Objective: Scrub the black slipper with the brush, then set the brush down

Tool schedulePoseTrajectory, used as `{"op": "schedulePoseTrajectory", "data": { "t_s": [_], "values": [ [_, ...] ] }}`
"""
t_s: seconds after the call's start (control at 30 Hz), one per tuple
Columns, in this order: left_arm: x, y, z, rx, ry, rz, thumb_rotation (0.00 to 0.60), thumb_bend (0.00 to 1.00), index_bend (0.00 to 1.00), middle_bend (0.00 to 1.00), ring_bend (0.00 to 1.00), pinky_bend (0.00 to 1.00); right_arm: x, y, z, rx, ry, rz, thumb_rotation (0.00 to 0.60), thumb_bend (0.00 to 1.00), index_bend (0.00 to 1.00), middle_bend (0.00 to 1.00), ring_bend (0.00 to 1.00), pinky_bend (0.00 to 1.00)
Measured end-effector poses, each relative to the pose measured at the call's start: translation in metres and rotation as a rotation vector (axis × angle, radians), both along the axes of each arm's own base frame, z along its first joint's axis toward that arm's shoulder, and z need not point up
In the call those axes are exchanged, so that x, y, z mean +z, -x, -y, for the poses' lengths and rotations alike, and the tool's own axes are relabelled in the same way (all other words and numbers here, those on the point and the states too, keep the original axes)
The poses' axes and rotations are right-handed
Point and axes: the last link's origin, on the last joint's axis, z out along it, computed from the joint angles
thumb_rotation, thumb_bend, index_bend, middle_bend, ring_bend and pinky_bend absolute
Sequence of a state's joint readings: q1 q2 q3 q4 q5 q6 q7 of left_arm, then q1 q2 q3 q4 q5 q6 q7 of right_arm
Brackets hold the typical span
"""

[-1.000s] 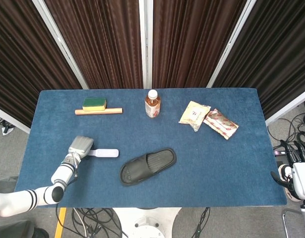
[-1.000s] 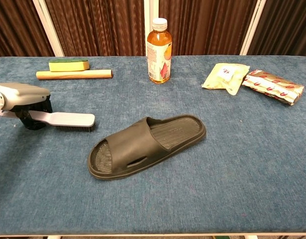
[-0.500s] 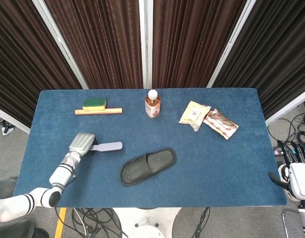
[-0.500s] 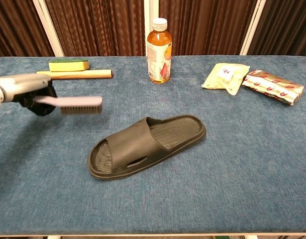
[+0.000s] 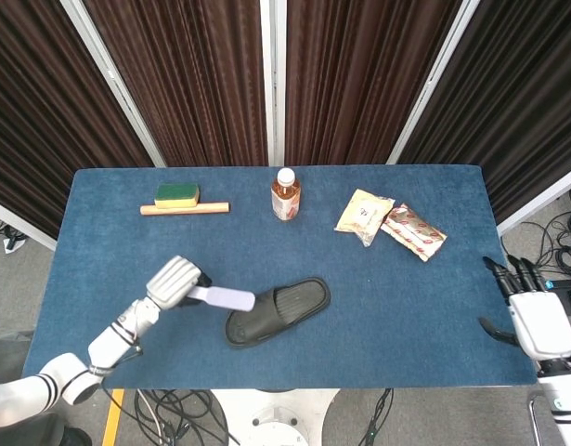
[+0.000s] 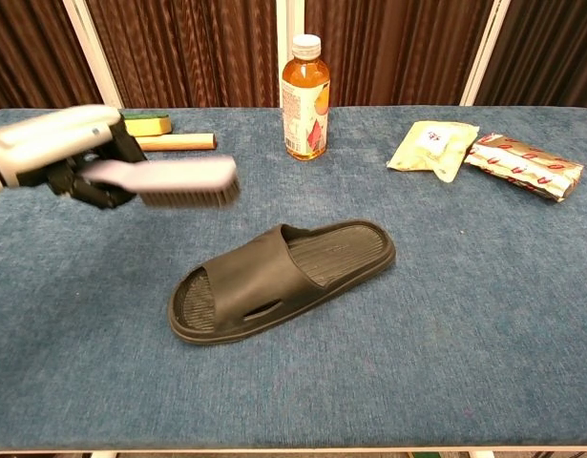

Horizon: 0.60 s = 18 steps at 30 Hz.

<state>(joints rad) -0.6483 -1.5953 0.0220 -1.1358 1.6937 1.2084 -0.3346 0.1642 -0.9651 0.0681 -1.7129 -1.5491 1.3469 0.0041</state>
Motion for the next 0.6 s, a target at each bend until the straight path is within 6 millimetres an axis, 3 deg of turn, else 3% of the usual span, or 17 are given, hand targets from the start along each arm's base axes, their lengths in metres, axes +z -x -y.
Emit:
{"op": "schedulePoseTrajectory", "data": {
  "t_s": [0.13, 0.3, 0.4, 0.6],
  "values": [
    [-0.016, -0.01, 0.013, -0.086, 0.003, -0.049, 0.6, 0.69, 1.0, 1.0, 1.0, 1.0, -0.013, -0.01, 0.015, 0.018, -0.098, -0.023, 0.6, 0.11, 0.03, 0.18, 0.02, 0.04],
    [-0.033, -0.022, 0.017, -0.128, 0.007, -0.084, 0.6, 0.69, 1.0, 1.0, 1.0, 1.0, -0.041, -0.028, 0.04, 0.053, -0.249, -0.058, 0.6, 0.01, 0.03, 0.14, 0.01, 0.04],
    [-0.037, -0.025, 0.016, -0.126, -0.005, -0.093, 0.6, 0.69, 1.0, 1.0, 1.0, 1.0, -0.068, -0.044, 0.059, 0.088, -0.361, -0.089, 0.6, 0.0, 0.02, 0.1, 0.0, 0.03],
    [-0.039, -0.024, 0.016, -0.098, -0.02, -0.111, 0.6, 0.69, 1.0, 1.0, 1.0, 1.0, -0.143, -0.088, 0.097, 0.193, -0.56, -0.143, 0.6, 0.0, 0.01, 0.09, 0.0, 0.01]
  ]
}}
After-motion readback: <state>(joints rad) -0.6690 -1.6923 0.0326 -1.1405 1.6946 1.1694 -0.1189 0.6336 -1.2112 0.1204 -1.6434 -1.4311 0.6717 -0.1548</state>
